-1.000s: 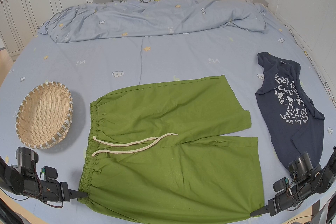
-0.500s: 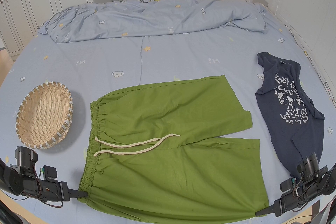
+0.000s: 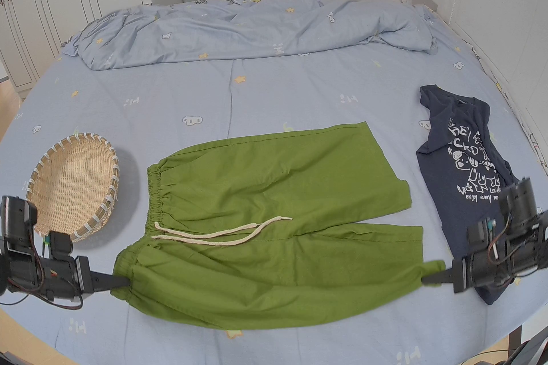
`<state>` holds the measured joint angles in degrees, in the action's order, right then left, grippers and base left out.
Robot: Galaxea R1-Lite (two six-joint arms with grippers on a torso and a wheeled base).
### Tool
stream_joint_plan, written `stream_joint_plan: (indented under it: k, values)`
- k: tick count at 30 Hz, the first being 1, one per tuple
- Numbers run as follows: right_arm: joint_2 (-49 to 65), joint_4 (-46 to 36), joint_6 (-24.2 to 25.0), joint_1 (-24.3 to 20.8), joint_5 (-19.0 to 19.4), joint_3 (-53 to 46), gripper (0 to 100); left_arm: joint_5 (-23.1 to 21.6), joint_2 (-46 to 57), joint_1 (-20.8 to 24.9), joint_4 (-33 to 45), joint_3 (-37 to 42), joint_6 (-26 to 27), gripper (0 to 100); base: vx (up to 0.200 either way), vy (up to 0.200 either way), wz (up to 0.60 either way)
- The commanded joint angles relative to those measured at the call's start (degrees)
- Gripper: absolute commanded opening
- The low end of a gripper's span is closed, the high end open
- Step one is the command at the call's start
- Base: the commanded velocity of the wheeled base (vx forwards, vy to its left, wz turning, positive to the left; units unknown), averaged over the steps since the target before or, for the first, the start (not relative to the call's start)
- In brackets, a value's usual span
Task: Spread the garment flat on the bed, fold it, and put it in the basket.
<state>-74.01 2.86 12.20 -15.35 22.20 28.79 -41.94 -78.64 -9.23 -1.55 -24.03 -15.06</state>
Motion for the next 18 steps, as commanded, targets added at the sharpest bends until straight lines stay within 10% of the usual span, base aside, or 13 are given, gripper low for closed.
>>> stream_joint_plan:
  k: [1,18]
  values:
    - [-0.87,-9.54,2.12,-3.55,-9.45,26.40,0,-0.08,3.14,2.37,11.57,-18.69,-3.67,0,0.000,0.000,0.00]
    - [-23.64,-10.86,3.35,-2.67,-15.78,57.34,0,-0.08,-16.46,-0.53,11.48,-34.33,0.99,0,0.000,0.000,0.00]
